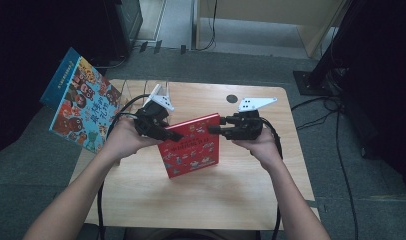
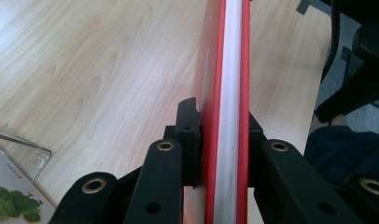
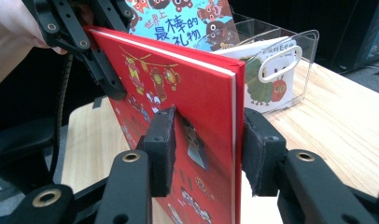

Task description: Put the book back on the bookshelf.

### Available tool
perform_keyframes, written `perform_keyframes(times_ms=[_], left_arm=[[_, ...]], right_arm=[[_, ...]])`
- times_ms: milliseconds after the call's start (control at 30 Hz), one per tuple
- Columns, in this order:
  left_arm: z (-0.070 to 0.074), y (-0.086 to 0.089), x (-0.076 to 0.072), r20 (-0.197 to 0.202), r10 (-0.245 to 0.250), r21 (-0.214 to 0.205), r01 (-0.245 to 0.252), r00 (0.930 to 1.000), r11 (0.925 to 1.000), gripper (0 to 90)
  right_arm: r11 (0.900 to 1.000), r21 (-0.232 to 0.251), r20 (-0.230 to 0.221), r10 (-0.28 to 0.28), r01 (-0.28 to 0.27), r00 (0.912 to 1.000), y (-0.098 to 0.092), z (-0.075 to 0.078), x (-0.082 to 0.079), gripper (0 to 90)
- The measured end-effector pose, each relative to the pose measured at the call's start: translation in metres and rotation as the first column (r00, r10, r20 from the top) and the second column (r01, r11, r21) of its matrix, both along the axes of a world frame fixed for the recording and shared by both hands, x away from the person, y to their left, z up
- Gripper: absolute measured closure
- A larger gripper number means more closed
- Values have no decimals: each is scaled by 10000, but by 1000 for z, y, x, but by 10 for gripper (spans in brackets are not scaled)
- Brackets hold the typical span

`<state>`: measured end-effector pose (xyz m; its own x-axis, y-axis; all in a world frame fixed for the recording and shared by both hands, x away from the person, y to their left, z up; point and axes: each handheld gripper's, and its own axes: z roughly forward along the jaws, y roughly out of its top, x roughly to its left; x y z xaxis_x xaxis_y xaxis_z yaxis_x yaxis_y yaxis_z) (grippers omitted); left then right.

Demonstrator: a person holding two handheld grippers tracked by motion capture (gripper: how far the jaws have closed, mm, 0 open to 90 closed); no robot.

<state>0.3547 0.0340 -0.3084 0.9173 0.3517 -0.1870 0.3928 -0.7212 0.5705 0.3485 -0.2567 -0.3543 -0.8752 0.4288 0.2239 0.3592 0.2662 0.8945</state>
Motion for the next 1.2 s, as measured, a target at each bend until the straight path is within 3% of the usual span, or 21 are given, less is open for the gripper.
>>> perform_keyframes(times_ms=[300, 433, 600, 700, 800, 900, 1033, 1200], left_arm=[[3, -16, 9, -604, -140, 960, 198, 9981, 9952, 769], [3, -28, 8, -365, -317, 1521, 370, 9988, 9877, 770], [4, -32, 11, -714, -416, 1802, 539, 9966, 9821, 789], [6, -34, 9, -690, -457, 2004, 587, 9966, 9780, 802], [8, -34, 7, -523, -477, 2002, 572, 9975, 9781, 803], [14, -29, 8, -538, -196, 1922, 296, 9984, 9809, 805], [26, -19, 11, -534, 150, 1861, -48, 9985, 9825, 803], [37, -3, 15, -603, 586, 1791, -470, 9965, 9827, 803]], right_arm=[[10000, -17, -109, -45, 45, 9999, -1, -6, 1, 593], [10000, -49, -137, 60, -61, 9999, 1, -6, 0, 594], [10000, -6, -135, 12, -13, 9999, 1, -7, -1, 583], [10000, -62, -115, -31, 30, 9999, 3, -9, 0, 525], [9986, -530, -248, -60, 47, 9997, 4, -13, 1, 488], [9960, -886, -228, -86, 65, 9997, 4, -16, 0, 465], [9940, -998, 13, -456, 455, 9990, 1, -21, -3, 454], [9869, -1409, -75, -809, 791, 9967, -2, -34, -6, 459]])
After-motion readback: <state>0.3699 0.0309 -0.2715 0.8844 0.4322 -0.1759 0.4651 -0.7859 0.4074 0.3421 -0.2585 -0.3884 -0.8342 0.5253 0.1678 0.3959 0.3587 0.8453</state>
